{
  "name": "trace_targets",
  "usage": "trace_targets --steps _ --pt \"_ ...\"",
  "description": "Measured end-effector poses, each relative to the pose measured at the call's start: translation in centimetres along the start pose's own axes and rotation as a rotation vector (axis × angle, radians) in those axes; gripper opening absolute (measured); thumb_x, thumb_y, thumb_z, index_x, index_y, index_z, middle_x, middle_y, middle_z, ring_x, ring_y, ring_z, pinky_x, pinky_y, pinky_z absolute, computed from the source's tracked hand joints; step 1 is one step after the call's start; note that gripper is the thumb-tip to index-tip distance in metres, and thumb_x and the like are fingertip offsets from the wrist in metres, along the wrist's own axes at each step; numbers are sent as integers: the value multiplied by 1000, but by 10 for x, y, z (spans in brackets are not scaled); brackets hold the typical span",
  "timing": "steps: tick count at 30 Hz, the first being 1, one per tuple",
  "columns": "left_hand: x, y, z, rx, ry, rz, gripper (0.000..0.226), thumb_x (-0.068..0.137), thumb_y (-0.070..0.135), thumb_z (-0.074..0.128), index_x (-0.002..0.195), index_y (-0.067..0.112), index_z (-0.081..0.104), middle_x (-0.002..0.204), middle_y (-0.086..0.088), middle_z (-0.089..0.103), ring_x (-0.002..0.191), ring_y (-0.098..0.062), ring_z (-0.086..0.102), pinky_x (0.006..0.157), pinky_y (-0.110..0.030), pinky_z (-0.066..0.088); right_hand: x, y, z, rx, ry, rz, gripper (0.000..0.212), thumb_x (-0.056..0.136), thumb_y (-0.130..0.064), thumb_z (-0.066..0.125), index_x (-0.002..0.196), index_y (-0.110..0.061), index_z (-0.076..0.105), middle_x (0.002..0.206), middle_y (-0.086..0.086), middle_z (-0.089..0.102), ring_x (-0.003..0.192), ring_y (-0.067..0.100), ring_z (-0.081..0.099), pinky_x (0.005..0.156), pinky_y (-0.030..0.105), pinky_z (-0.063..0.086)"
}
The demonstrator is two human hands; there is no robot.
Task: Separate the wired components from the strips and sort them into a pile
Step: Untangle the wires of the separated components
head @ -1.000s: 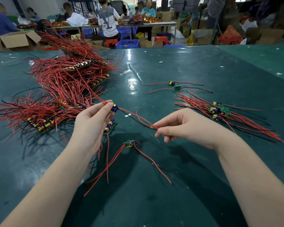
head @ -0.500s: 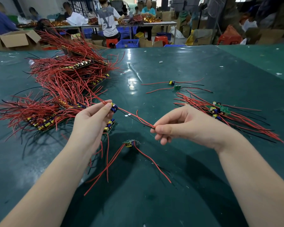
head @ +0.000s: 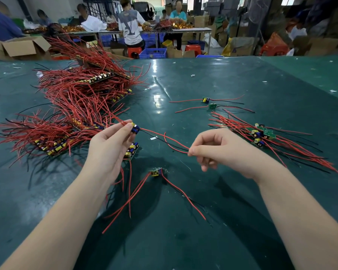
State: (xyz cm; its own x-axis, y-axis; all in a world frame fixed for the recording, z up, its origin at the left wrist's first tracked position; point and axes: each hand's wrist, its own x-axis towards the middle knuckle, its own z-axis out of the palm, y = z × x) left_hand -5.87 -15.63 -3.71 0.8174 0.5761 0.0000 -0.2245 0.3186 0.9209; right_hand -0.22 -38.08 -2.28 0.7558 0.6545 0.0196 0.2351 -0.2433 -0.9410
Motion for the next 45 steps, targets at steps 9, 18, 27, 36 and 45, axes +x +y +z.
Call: trace_targets --steps 9,18,27,36,45 --pt "-2 3 1 -20 5 44 10 93 0 56 93 4 65 82 -3 65 67 -4 64 71 -12 52 5 10 9 -228 9 31 31 93 -29 58 64 -18 55 45 -11 45 41 9 44 45 14 35" --pt "-3 1 3 -45 53 44 9 92 0 57 91 5 66 82 -2 66 69 -5 63 73 -13 53 12 13 13 -206 277 -97 41 93 -20 57 55 -18 44 45 -11 31 44 8 27 45 22 25" --pt "-7 -2 5 -44 -12 -36 8 90 1 60 90 2 68 70 -1 70 62 -6 66 67 -15 55 20 27 18 -115 590 -57 37 86 -22 56 58 -2 40 53 1 29 55 18 28 57 30 23" --pt "-11 -3 7 1 -62 67 12 89 -5 58 94 2 67 72 0 71 68 -9 67 72 -17 56 21 33 11 -277 466 166 34 81 -20 59 52 -16 43 48 -1 27 52 19 28 54 28 26" --pt "-12 -5 6 67 -91 117 13 89 -2 60 96 6 68 83 -4 70 71 -9 66 68 -16 54 18 28 5 -189 342 275 37 82 -15 62 48 -16 49 46 0 30 45 18 25 49 23 22"
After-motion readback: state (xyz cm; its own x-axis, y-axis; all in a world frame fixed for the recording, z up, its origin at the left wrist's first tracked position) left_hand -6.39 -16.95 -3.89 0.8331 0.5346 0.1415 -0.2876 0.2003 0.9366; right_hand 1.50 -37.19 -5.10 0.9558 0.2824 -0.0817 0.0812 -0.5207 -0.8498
